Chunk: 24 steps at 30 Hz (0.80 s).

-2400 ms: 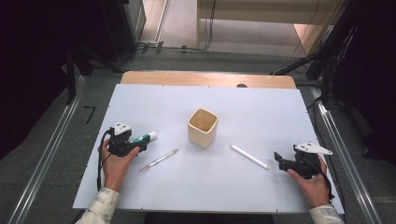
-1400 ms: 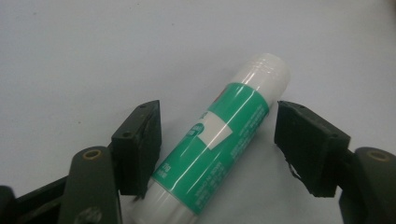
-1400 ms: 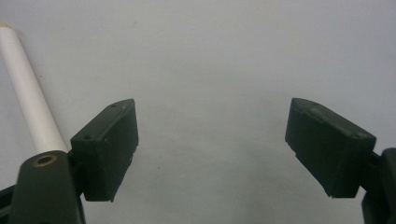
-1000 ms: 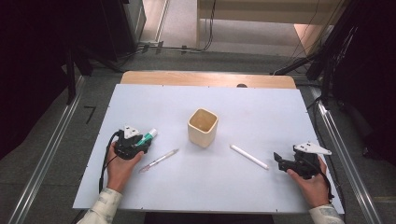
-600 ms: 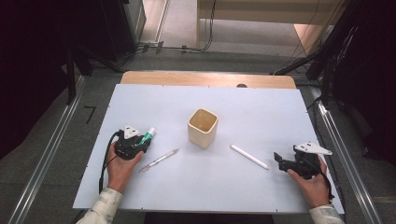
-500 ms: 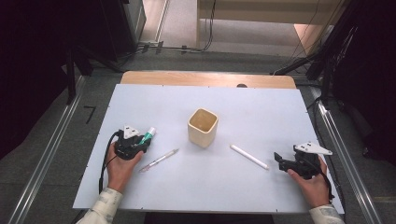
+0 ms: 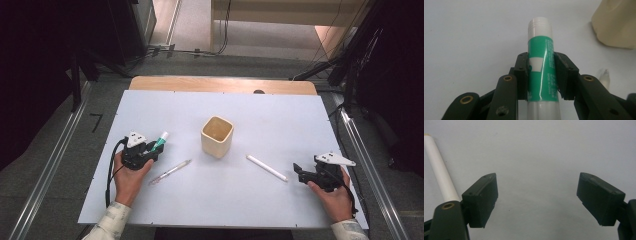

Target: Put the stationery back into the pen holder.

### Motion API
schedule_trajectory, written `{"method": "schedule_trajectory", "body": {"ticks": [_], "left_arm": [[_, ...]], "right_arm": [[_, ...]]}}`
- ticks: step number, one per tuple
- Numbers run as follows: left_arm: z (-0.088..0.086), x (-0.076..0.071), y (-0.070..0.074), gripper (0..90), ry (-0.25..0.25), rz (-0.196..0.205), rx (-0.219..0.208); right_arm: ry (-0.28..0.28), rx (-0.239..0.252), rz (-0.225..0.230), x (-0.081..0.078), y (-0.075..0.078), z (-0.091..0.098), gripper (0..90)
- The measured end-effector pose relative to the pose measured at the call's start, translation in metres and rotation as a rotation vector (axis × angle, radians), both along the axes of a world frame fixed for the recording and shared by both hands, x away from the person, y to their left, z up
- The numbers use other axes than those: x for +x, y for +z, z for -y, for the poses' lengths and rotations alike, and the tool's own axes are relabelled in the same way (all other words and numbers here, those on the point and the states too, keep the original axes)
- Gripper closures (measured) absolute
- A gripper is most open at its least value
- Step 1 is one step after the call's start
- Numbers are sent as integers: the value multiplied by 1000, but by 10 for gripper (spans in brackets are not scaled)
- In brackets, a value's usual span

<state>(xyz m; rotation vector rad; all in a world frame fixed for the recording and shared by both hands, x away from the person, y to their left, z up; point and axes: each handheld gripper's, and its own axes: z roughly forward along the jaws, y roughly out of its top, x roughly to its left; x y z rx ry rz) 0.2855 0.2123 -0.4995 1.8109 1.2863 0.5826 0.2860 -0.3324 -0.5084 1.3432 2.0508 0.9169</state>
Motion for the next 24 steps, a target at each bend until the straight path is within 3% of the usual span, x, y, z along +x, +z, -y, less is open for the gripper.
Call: {"method": "schedule_trajectory", "body": {"ticks": [9, 24], "left_arm": [[20, -8, 22, 668, -52, 50, -51], [43, -5, 42, 669, -103, 87, -91]], "right_arm": [[2, 9, 9, -1, 1, 1, 157], [4, 7, 7, -1, 1, 0, 157]]}}
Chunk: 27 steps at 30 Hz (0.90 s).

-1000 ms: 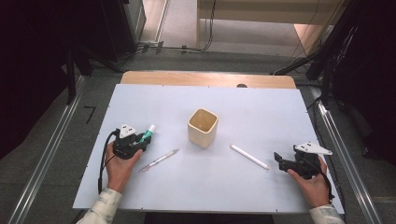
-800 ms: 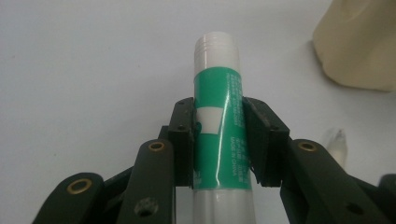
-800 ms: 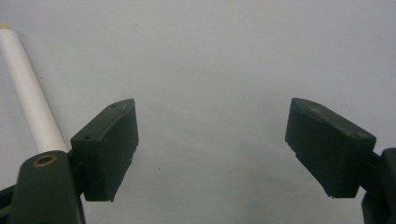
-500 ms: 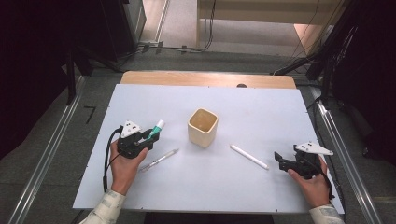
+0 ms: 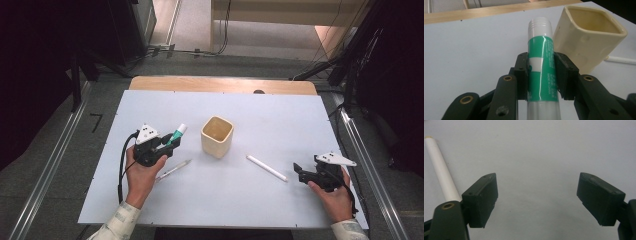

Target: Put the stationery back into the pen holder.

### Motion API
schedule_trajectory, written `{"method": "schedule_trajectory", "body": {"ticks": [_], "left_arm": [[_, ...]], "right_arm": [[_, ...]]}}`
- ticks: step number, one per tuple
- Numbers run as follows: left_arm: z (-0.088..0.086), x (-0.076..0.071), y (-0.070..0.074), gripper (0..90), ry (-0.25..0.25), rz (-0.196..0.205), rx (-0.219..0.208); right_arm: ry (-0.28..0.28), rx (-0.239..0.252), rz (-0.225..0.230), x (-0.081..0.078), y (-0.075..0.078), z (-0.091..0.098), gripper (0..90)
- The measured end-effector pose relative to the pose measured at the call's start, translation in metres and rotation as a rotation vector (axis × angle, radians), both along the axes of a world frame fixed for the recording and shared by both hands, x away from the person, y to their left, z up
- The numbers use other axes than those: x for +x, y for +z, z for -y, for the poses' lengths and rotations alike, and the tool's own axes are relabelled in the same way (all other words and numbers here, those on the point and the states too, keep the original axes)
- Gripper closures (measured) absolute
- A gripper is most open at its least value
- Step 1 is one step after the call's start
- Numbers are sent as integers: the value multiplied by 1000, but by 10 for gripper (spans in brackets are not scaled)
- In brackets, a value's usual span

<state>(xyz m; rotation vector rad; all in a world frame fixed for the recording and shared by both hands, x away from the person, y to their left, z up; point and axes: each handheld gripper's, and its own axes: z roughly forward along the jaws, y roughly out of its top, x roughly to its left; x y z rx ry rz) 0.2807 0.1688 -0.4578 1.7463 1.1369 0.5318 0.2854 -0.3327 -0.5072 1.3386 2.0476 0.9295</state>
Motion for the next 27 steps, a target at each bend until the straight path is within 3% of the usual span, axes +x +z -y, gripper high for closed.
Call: {"method": "schedule_trajectory", "body": {"ticks": [21, 27], "left_arm": [[27, 14, 19, 668, -38, 32, -19], [40, 23, 22, 669, -53, 18, -12]], "right_arm": [[-1, 7, 3, 0, 1, 1, 157], [1, 7, 3, 0, 1, 1, 157]]}}
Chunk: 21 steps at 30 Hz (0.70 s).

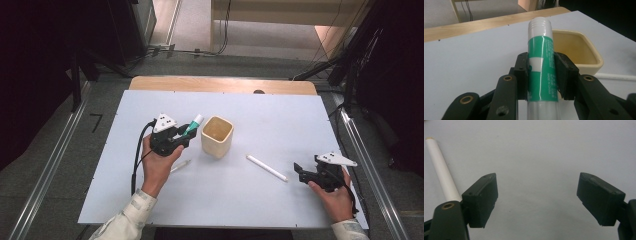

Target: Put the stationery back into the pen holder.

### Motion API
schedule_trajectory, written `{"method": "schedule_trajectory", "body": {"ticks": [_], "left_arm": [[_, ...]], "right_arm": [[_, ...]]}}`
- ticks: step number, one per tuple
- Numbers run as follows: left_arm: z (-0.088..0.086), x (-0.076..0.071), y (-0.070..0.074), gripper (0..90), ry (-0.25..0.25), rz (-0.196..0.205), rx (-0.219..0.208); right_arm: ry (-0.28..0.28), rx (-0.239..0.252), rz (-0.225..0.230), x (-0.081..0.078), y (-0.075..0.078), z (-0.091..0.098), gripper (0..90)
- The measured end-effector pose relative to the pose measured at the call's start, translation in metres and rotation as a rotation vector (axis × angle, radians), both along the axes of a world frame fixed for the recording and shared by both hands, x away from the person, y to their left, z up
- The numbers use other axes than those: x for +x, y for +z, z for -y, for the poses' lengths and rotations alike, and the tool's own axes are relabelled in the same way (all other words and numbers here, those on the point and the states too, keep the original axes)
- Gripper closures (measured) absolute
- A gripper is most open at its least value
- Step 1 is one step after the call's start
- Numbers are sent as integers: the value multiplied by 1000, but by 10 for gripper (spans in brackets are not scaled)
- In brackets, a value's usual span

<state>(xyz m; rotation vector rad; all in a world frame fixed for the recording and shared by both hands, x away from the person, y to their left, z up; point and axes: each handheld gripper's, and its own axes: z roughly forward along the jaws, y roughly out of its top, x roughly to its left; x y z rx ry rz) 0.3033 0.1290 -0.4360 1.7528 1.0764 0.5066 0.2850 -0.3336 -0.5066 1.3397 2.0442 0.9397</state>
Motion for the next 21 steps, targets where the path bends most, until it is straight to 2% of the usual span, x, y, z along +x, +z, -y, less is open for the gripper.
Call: {"method": "schedule_trajectory", "body": {"ticks": [21], "left_arm": [[31, 23, 12, 669, -29, -1, 20]], "right_arm": [[5, -1, 1, 0, 0, 1, 157]]}}
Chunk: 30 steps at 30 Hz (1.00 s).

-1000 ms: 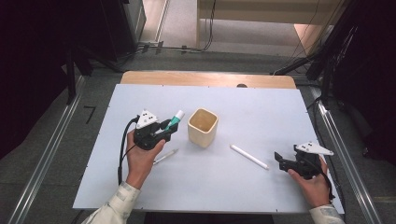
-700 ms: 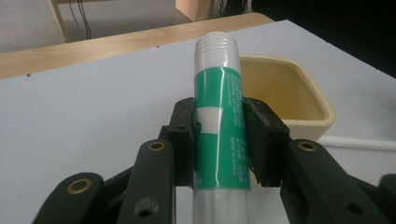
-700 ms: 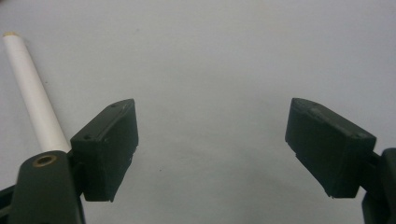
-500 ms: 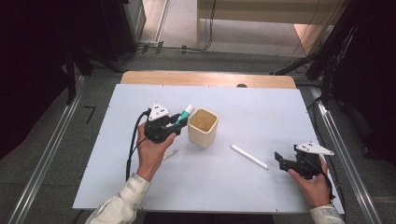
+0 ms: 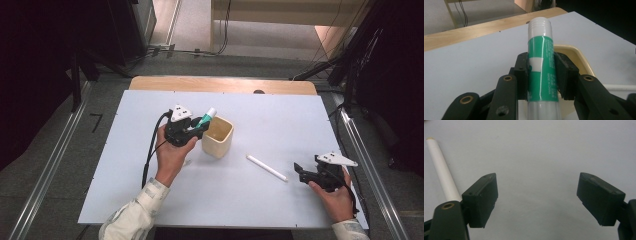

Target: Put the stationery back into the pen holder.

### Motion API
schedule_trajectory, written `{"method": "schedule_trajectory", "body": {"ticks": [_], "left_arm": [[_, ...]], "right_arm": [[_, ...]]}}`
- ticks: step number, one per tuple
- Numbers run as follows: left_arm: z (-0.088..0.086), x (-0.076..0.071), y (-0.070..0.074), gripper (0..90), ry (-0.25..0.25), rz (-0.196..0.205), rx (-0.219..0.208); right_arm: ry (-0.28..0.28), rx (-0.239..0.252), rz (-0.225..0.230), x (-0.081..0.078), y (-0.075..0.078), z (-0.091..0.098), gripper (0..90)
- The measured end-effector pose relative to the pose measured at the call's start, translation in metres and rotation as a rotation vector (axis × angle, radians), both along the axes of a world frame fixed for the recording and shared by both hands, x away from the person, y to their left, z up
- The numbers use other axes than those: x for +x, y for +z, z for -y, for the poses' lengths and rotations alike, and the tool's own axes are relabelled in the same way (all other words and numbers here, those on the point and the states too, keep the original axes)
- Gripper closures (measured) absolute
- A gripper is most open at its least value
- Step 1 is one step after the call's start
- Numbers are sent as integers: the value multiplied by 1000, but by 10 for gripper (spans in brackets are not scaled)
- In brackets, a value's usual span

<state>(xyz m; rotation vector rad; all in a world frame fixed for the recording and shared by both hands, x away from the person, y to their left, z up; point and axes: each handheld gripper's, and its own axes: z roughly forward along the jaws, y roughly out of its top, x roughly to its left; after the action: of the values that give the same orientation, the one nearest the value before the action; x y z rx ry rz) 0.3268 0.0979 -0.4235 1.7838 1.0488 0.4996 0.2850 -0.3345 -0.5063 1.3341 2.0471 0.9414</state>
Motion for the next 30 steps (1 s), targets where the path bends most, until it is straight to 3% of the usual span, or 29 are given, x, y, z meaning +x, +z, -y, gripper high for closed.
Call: {"method": "schedule_trajectory", "body": {"ticks": [15, 30], "left_arm": [[25, 19, -2, 668, -12, -13, 8], [33, 23, -9, 668, -18, -22, 21]], "right_arm": [[0, 4, 2, 0, 0, 0, 157], [-1, 4, -2, 0, 0, 0, 157]]}}
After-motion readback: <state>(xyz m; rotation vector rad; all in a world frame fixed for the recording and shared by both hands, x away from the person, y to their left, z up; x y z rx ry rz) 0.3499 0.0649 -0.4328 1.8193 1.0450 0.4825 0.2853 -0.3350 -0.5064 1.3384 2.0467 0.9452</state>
